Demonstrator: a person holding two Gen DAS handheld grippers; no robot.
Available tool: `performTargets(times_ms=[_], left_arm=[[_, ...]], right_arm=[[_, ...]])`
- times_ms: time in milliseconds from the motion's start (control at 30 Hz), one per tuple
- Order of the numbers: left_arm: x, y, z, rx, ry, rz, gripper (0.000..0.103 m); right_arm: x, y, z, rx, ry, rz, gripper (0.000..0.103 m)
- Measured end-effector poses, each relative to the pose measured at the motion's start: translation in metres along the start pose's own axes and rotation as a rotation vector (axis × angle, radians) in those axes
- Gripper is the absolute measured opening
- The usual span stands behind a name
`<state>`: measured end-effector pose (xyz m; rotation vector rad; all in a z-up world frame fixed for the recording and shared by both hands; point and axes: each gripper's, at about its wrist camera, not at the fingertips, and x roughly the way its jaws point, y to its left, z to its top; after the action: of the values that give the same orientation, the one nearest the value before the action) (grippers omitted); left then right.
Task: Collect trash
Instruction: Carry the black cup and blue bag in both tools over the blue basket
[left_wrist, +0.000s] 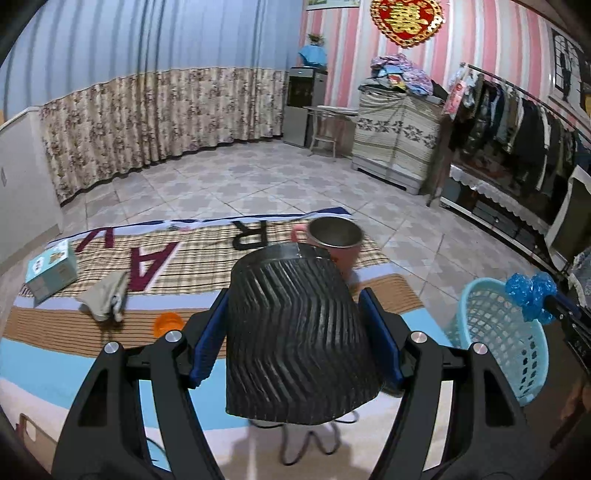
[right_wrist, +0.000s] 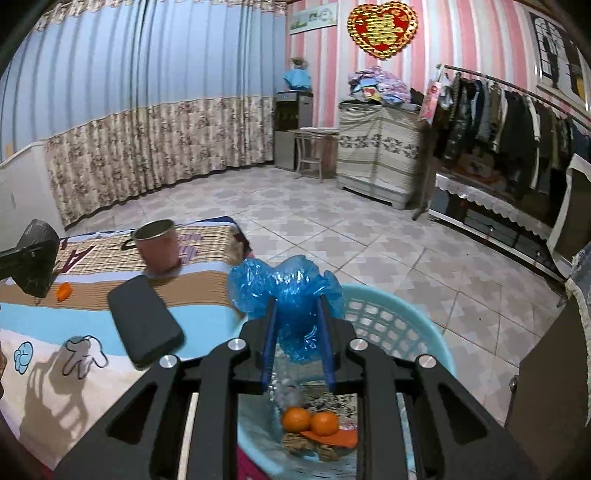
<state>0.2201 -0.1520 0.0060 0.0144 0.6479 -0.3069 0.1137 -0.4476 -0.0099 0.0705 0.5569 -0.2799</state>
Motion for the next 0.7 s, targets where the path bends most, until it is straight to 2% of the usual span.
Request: performTargets(times_ms=[433, 700], left_arm=[[0.016, -0.083, -0.012, 0.106, 0.013, -0.069, 0.068], [0.027, -0.119, -0.021, 0.129, 0.033, -0.116, 0.068]], right_arm=[[-0.006, -0.055, -0.012, 0.05, -0.002, -0.052, 0.021], [-0.01, -0.077, -0.019, 0.091, 0.006, -0.071, 0.021]])
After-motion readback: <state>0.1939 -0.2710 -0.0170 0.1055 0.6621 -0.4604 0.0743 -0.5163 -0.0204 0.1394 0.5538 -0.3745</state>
